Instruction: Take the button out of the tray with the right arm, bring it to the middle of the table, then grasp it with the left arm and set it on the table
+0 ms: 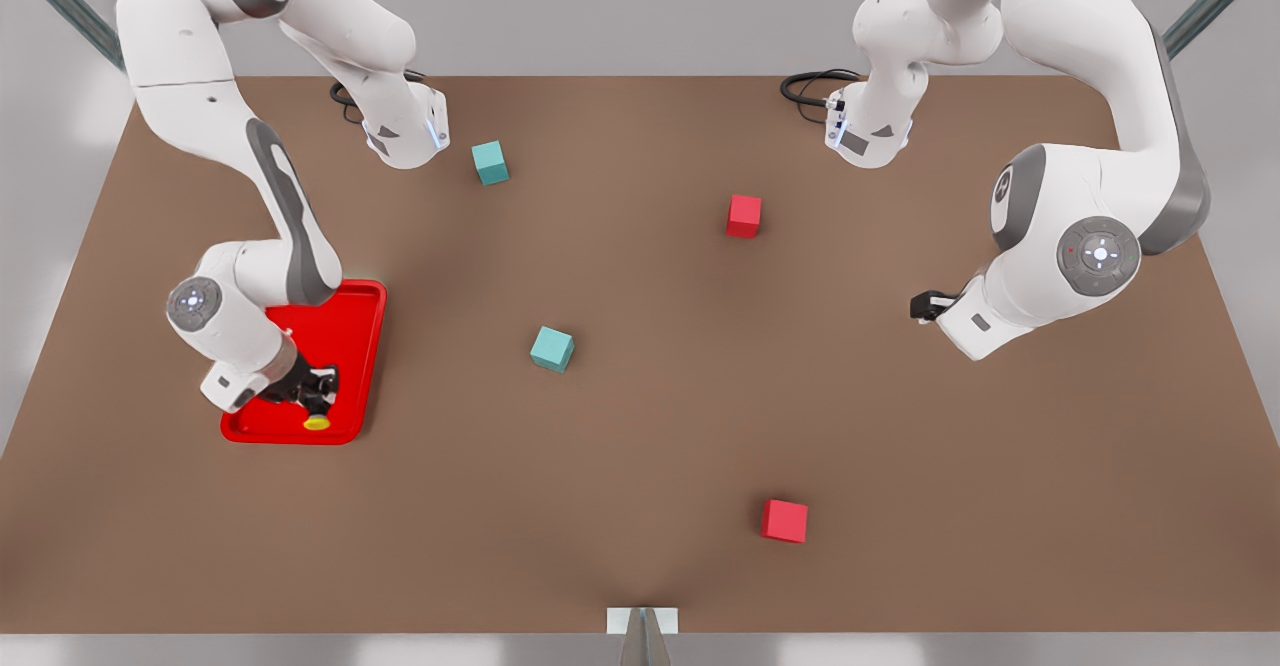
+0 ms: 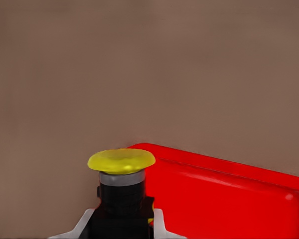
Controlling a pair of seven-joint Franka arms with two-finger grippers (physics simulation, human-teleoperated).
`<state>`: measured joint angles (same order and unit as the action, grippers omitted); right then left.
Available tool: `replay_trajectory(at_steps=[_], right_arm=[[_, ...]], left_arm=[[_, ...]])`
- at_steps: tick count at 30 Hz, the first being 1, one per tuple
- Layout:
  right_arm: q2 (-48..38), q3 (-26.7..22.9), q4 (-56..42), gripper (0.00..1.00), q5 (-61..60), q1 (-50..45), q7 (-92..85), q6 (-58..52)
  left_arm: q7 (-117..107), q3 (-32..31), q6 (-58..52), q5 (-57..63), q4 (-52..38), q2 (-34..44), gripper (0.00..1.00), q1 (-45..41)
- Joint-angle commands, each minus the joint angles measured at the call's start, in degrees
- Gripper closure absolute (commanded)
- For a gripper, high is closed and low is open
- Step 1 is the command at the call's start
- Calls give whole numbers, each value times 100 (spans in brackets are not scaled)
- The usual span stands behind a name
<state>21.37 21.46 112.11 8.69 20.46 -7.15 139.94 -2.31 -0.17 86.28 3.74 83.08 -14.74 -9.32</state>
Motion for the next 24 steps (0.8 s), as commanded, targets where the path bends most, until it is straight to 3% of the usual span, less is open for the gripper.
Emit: replay_trajectory(at_steps=[1, 6, 16, 19, 24], right_arm=[[8, 60, -435, 60, 80, -376, 1260, -1469], [184, 51, -919, 60, 89, -1650, 3457, -1813], [2794, -46, -4302, 60, 54, -4041, 7368, -2200], [3576, -406, -5445, 60, 36, -4806, 8528, -2199], [4148, -415, -6043, 59, 36, -5245, 9477, -1910]], left_arm=[[-15, 0, -6, 4, -3, 6, 0, 0], [-15, 0, -15, 4, -3, 6, 0, 0], [-24, 0, -15, 4, -3, -2, 0, -9], [-33, 0, -15, -5, -3, -2, 0, -44], [-33, 0, -15, -5, -3, -29, 0, -44]])
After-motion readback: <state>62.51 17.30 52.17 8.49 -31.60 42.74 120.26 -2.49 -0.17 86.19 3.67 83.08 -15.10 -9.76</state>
